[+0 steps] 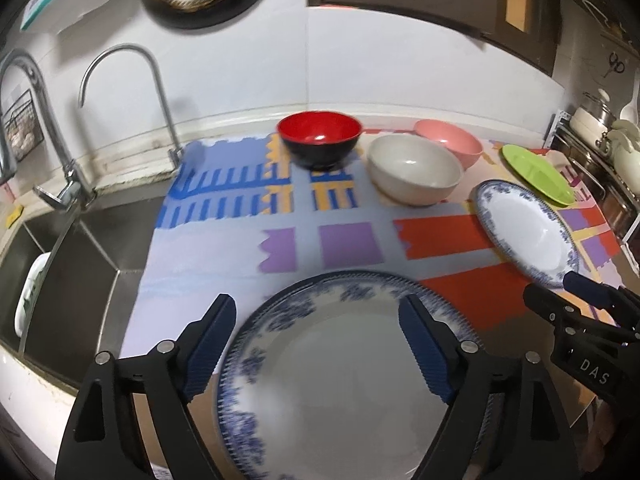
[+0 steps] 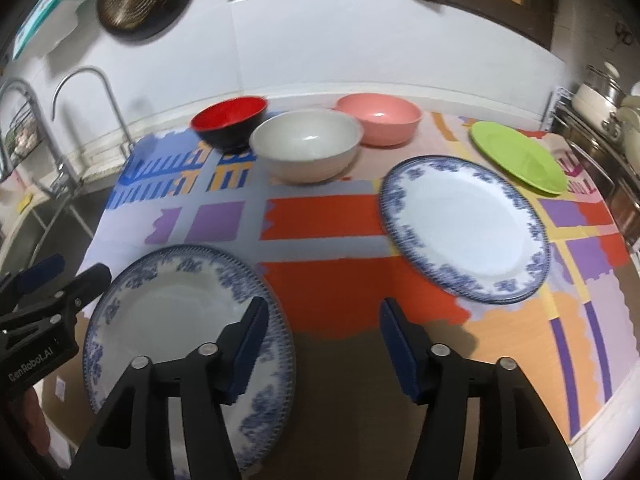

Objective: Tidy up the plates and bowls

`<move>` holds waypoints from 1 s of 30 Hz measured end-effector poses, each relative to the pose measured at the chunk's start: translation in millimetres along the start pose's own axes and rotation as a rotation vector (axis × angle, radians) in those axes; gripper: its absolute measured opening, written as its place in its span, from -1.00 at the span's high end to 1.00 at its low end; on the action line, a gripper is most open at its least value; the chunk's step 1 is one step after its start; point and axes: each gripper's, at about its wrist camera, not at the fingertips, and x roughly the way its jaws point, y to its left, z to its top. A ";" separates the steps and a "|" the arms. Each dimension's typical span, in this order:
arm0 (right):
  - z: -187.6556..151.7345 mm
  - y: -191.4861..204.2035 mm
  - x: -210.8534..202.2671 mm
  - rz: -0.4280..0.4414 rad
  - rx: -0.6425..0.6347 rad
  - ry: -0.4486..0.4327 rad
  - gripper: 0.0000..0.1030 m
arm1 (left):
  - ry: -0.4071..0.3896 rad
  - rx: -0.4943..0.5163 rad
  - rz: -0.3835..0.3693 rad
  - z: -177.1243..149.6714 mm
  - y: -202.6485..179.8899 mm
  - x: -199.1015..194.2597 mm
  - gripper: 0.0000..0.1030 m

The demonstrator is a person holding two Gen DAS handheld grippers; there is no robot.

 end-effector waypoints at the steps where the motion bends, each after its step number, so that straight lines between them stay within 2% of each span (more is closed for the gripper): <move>1: 2.3 -6.5 -2.0 -0.003 0.002 -0.010 -0.24 | -0.002 -0.002 0.000 1.5 -4.3 -0.1 -0.65; 6: 15.2 -36.9 -5.0 0.000 0.003 -0.028 -0.26 | -0.025 -0.004 0.007 11.8 -34.1 0.0 -0.77; 17: 34.6 -98.6 -5.6 -0.008 0.000 -0.070 -0.26 | -0.077 0.006 0.010 33.0 -94.4 3.4 -0.87; 30: 53.1 -158.4 2.3 -0.015 0.031 -0.099 -0.26 | -0.106 0.024 0.009 57.6 -148.8 18.2 -0.88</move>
